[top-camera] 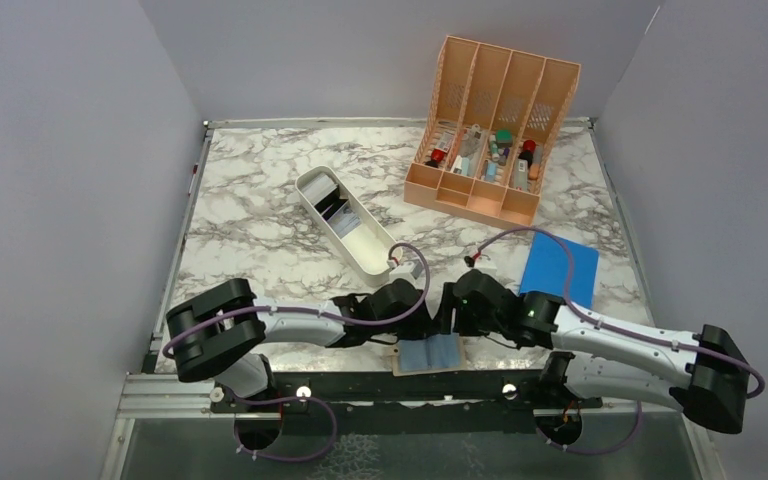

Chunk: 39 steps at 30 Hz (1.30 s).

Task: Put the credit cards into the card holder
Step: Turn over the card slot in the card holder, then pick up the credit card from the storage box.

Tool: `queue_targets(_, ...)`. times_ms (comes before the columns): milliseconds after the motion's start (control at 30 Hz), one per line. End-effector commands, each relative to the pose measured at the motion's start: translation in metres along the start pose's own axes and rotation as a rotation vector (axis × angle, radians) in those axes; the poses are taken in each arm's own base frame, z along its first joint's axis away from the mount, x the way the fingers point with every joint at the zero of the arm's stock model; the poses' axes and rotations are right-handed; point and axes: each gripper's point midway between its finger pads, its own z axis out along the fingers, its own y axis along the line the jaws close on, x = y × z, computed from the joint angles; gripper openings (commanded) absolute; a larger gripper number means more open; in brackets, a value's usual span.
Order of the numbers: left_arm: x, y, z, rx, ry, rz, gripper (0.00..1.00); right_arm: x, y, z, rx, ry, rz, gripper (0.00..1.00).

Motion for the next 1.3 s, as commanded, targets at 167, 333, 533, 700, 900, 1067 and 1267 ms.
queue_targets(167, -0.002, -0.049, 0.009, 0.149, 0.050, 0.040, 0.20, -0.015, -0.004, -0.026, 0.027, -0.043, 0.009, 0.63)
queue_targets(333, 0.001, -0.053, 0.021, 0.155, 0.078, 0.064, 0.25, -0.008, 0.002, -0.030, -0.028, -0.011, 0.011, 0.57)
queue_targets(533, -0.014, -0.057, 0.022, 0.149, 0.060, 0.080, 0.28, -0.001, 0.014, -0.034, -0.148, 0.002, -0.016, 0.52)
queue_targets(700, -0.043, -0.056, 0.013, 0.109, -0.001, 0.132, 0.30, 0.004, 0.018, -0.035, -0.182, 0.023, -0.057, 0.50)
queue_targets(900, -0.094, -0.045, -0.010, -0.048, -0.094, 0.237, 0.36, 0.006, 0.024, -0.033, -0.212, 0.033, -0.096, 0.50)
queue_targets(1067, -0.153, -0.030, -0.045, -0.182, -0.216, 0.303, 0.39, 0.004, 0.024, -0.031, -0.214, 0.022, -0.115, 0.49)
queue_targets(1267, -0.227, 0.003, -0.098, -0.364, -0.355, 0.378, 0.39, -0.004, 0.023, -0.034, -0.212, -0.018, -0.125, 0.50)
